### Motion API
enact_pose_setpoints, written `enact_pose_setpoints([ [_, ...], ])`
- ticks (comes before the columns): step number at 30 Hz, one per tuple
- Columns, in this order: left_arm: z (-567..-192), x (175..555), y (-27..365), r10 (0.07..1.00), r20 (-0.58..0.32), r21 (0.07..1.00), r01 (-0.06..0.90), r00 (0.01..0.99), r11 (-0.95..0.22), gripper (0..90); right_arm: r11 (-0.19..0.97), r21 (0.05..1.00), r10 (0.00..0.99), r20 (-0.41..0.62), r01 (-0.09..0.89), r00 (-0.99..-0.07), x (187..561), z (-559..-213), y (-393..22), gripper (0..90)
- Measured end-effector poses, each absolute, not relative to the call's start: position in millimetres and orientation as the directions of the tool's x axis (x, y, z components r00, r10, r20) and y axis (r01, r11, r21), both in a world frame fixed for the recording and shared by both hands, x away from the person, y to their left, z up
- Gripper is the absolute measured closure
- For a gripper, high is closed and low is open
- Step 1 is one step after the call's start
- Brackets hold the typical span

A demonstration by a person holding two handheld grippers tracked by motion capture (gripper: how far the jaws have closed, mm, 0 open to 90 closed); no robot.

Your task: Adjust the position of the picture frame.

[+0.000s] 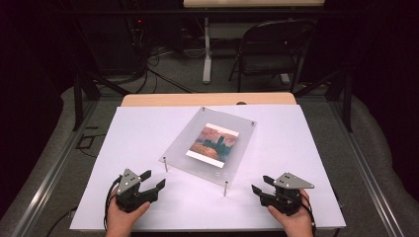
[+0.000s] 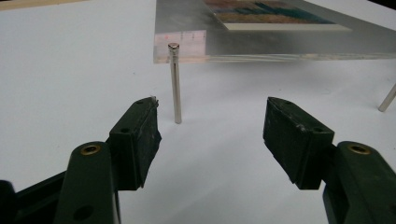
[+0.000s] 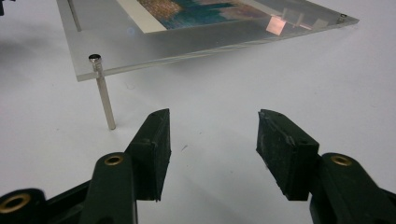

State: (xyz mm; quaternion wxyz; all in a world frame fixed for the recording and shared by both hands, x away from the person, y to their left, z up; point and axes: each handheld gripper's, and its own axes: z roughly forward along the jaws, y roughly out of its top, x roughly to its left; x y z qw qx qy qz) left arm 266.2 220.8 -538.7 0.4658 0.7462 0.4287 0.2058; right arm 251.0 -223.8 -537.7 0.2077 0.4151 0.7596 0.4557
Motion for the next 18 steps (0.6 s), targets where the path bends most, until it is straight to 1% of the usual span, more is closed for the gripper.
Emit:
enact_pose_setpoints([
  [4, -538, 267, 221, 0.826, -0.098, 0.872, 0.448, 0.555, -0.198, 36.8, 0.27, 0.869, 0.809, 0.028, 0.414, -0.587, 249, -537, -220, 44.0],
  [7, -539, 268, 222, 0.834, -0.1, 0.856, 0.474, 0.542, -0.205, 38.2, 0.274, 0.866, 0.804, 0.032, 0.417, -0.594, 248, -537, -218, 44.1],
  [9, -540, 268, 223, 0.837, -0.105, 0.848, 0.488, 0.538, -0.207, 41.5, 0.278, 0.865, 0.802, 0.03, 0.417, -0.596, 248, -537, -217, 45.9],
  [11, -540, 269, 224, 0.84, -0.116, 0.839, 0.504, 0.531, -0.203, 44.3, 0.271, 0.87, 0.799, 0.036, 0.413, -0.601, 247, -536, -217, 51.3],
  [14, -541, 272, 226, 0.843, -0.13, 0.831, 0.522, 0.521, -0.195, 49.1, 0.276, 0.868, 0.796, 0.034, 0.412, -0.605, 246, -535, -217, 53.6],
  [15, -541, 274, 227, 0.843, -0.152, 0.824, 0.537, 0.516, -0.18, 49.1, 0.276, 0.868, 0.796, 0.034, 0.412, -0.605, 246, -535, -217, 53.6],
  [16, -543, 279, 229, 0.843, -0.178, 0.814, 0.558, 0.507, -0.164, 52.0, 0.278, 0.863, 0.792, 0.041, 0.421, -0.609, 246, -535, -215, 55.1],
  [18, -546, 286, 230, 0.844, -0.196, 0.801, 0.577, 0.5, -0.156, 55.4, 0.287, 0.859, 0.79, 0.038, 0.424, -0.612, 246, -535, -215, 55.7],
])
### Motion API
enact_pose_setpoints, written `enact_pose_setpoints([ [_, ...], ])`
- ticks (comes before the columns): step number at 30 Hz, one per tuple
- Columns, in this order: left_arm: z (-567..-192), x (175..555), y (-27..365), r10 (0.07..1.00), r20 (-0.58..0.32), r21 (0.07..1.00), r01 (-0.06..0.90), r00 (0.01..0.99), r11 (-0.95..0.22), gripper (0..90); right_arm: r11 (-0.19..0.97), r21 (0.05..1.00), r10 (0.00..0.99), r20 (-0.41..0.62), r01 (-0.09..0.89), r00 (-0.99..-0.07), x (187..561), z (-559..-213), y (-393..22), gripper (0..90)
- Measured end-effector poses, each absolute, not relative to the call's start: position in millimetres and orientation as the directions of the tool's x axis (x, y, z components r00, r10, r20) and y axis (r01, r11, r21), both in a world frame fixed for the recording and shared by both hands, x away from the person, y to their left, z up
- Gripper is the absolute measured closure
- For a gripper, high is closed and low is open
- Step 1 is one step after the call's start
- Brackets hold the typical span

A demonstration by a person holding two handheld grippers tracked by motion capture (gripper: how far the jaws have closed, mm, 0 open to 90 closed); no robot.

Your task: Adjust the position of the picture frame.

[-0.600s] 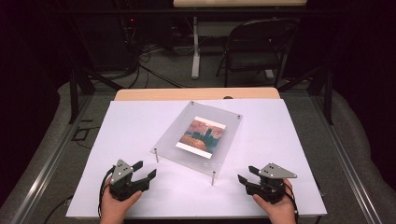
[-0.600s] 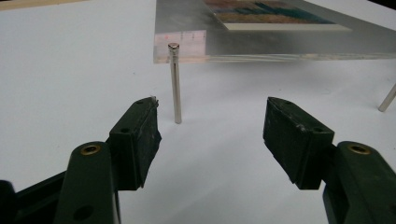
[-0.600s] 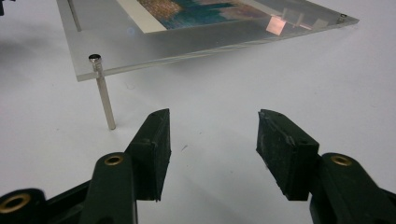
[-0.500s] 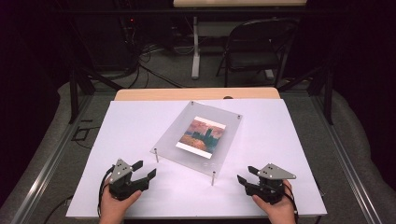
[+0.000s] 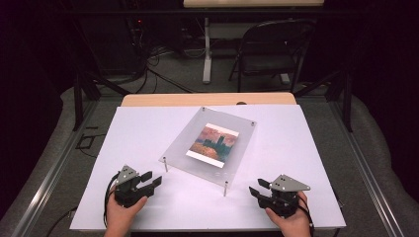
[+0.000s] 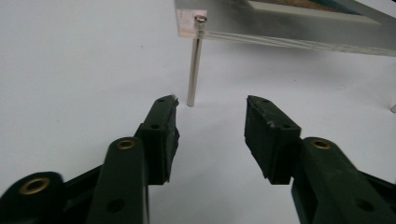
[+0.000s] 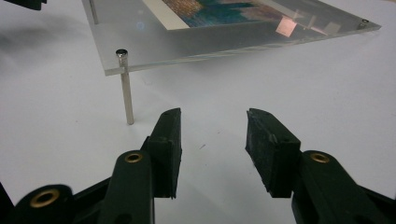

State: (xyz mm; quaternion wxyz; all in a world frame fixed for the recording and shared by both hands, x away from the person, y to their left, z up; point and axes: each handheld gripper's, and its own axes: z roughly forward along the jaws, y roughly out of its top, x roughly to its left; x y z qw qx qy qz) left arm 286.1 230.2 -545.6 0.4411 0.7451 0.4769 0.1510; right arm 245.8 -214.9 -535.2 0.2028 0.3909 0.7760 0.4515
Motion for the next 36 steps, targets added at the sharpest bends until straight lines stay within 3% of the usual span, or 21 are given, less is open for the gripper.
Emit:
enact_pose_setpoints([
  [8, -546, 303, 222, 0.825, -0.221, 0.785, 0.597, 0.52, -0.167, 65.3, 0.28, 0.858, 0.783, 0.055, 0.43, -0.62, 246, -536, -213, 61.4],
  [17, -549, 320, 216, 0.851, -0.175, 0.764, 0.614, 0.495, -0.2, 70.8, 0.26, 0.858, 0.785, 0.079, 0.443, -0.614, 247, -536, -214, 62.6],
  [23, -553, 329, 208, 0.84, -0.155, 0.764, 0.602, 0.521, -0.232, 71.3, 0.244, 0.855, 0.788, 0.1, 0.458, -0.608, 249, -537, -215, 59.7],
  [36, -556, 338, 200, 0.853, -0.123, 0.748, 0.612, 0.508, -0.257, 81.6, 0.217, 0.851, 0.789, 0.136, 0.479, -0.6, 252, -541, -217, 55.0],
])
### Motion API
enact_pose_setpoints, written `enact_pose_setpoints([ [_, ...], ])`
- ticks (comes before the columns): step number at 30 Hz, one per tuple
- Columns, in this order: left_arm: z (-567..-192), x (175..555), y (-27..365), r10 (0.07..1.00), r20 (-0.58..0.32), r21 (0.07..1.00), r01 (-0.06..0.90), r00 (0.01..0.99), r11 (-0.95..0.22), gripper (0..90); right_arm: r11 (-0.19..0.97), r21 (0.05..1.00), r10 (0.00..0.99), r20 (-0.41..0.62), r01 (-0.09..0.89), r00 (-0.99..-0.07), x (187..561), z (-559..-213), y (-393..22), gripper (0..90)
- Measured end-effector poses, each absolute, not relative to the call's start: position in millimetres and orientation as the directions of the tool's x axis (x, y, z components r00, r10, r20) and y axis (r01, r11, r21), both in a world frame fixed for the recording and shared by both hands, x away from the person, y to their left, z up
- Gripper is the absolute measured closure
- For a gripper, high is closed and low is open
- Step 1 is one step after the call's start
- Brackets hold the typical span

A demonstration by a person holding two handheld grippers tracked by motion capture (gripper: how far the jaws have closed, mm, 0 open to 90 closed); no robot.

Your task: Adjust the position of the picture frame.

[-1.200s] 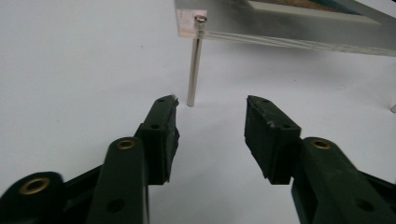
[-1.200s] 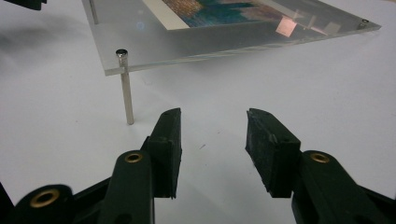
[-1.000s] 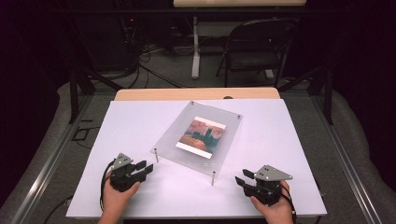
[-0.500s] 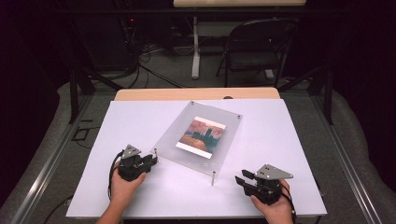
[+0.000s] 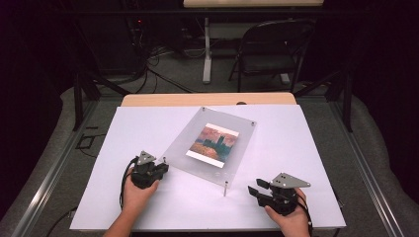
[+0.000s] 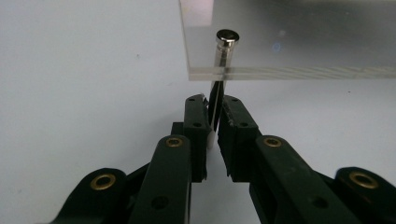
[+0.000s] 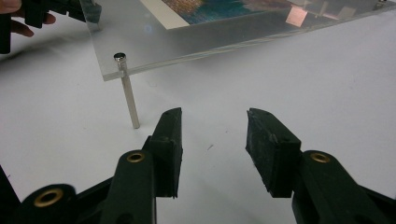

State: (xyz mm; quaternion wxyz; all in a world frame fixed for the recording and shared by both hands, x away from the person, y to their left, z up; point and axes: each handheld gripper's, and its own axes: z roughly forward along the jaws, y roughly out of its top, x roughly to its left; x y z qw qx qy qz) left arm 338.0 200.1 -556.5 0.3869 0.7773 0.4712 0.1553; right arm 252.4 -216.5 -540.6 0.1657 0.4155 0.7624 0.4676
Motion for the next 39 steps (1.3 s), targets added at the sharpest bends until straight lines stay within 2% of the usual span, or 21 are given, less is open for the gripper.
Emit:
enact_pose_setpoints([
  [10, -558, 343, 196, 0.853, -0.11, 0.753, 0.603, 0.511, -0.264, 84.5, 0.217, 0.849, 0.788, 0.139, 0.481, -0.6, 252, -540, -217, 54.7],
  [27, -554, 341, 197, 0.836, -0.16, 0.736, 0.627, 0.525, -0.254, 85.2, 0.266, 0.836, 0.756, 0.128, 0.481, -0.641, 252, -544, -202, 55.1],
  [39, -543, 332, 193, 0.808, -0.195, 0.735, 0.628, 0.556, -0.255, 85.3, 0.26, 0.814, 0.719, 0.197, 0.52, -0.666, 260, -552, -183, 56.0],
])
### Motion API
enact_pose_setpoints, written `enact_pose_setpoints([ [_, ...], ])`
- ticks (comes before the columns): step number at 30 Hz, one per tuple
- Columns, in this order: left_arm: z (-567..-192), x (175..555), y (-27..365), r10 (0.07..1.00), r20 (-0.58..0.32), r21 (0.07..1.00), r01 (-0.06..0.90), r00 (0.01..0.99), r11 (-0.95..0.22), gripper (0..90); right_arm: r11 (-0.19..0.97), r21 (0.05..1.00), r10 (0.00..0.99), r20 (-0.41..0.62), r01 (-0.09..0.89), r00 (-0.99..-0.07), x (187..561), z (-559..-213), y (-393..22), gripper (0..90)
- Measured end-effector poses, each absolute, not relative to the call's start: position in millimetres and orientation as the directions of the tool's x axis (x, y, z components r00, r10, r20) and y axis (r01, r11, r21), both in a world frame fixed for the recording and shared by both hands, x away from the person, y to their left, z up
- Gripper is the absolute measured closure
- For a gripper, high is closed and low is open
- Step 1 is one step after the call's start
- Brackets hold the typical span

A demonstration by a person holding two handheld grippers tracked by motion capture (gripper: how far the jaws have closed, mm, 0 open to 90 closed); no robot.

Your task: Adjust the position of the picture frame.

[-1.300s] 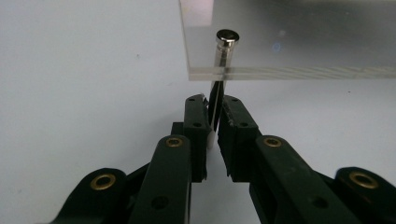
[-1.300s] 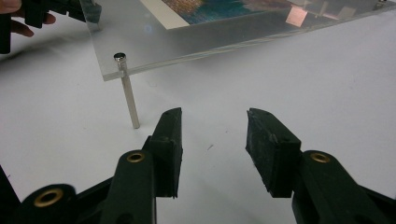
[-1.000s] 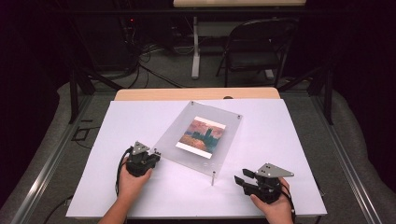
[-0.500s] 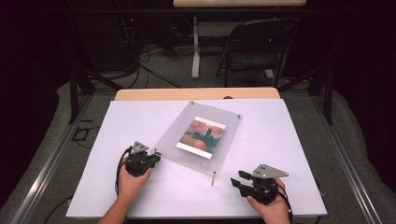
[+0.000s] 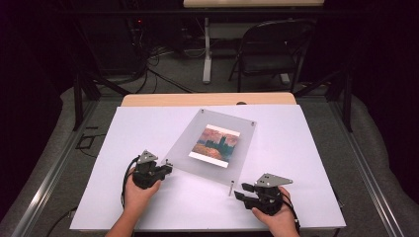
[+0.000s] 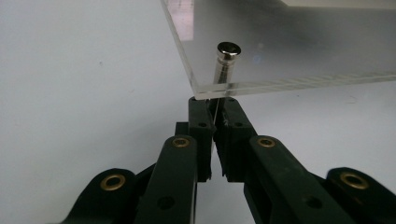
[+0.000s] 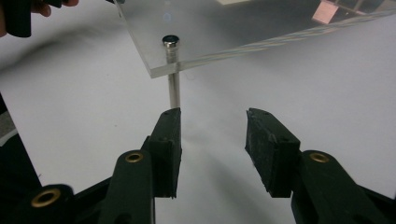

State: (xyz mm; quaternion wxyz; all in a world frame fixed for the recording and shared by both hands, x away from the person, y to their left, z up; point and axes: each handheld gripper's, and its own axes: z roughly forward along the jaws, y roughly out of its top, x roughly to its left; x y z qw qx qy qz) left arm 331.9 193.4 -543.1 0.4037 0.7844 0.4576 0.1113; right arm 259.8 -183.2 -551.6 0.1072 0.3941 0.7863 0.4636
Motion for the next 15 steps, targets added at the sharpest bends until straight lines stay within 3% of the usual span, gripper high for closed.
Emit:
enact_pose_setpoints([
  [4, -538, 326, 189, 0.796, -0.206, 0.734, 0.628, 0.569, -0.259, 85.3, 0.261, 0.819, 0.695, 0.207, 0.51, -0.688, 258, -551, -179, 57.7],
  [15, -537, 322, 187, 0.787, -0.211, 0.734, 0.626, 0.58, -0.265, 85.3, 0.258, 0.834, 0.694, 0.192, 0.488, -0.694, 259, -550, -173, 80.0],
])
